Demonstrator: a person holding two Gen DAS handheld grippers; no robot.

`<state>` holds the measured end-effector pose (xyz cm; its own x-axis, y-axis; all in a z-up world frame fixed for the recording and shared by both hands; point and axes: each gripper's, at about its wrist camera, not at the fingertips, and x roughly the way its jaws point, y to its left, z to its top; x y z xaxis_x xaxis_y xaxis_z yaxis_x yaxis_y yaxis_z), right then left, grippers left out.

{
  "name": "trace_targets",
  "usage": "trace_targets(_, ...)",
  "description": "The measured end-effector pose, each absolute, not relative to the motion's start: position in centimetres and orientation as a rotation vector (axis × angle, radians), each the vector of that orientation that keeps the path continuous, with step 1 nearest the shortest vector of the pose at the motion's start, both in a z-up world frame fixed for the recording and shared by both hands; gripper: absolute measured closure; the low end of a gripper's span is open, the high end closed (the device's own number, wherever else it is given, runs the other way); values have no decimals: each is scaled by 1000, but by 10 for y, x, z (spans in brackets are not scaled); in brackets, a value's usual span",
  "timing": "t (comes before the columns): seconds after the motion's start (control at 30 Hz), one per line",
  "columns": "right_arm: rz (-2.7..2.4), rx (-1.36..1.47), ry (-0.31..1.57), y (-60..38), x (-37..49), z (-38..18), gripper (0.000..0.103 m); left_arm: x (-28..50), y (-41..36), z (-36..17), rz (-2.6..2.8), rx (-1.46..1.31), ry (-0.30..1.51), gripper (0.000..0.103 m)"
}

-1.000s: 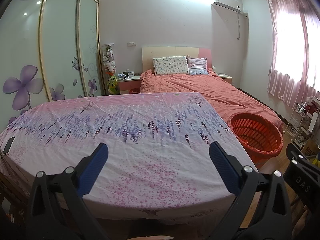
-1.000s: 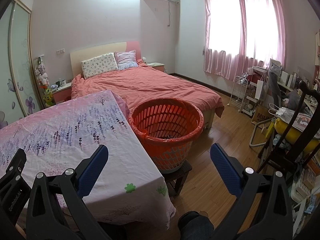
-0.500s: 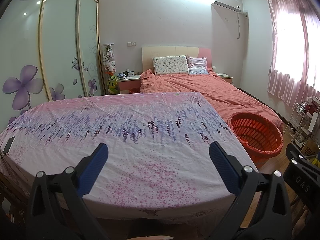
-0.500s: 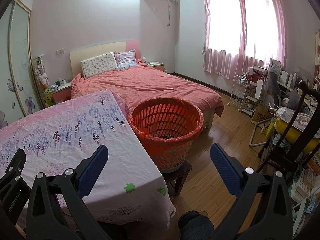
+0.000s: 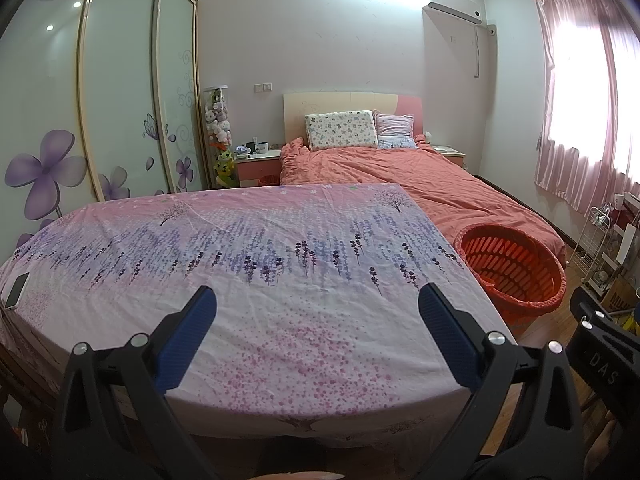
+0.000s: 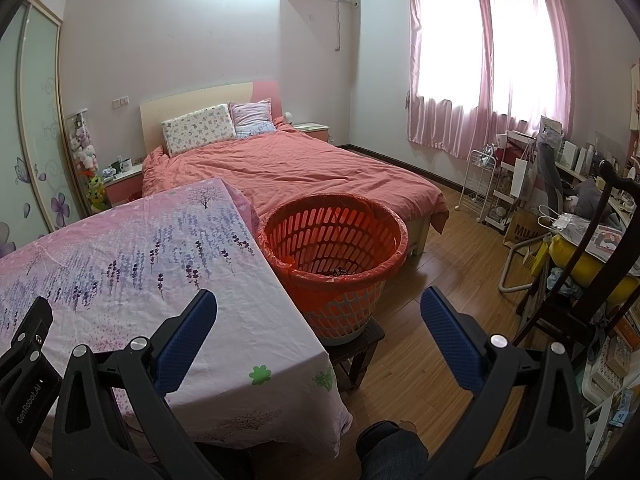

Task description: Collect trash

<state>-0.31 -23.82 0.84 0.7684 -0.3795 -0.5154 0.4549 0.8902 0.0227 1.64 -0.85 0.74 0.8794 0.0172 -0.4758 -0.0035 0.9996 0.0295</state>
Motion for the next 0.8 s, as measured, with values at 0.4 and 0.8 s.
trace_targets(0.4, -455, 150, 528, -238, -4, 6, 2, 17, -9, 6, 11, 28, 499, 4)
trace_targets(0.8, -455, 150, 528, -238, -3, 7, 2, 16, -10, 4, 10, 28, 500, 4)
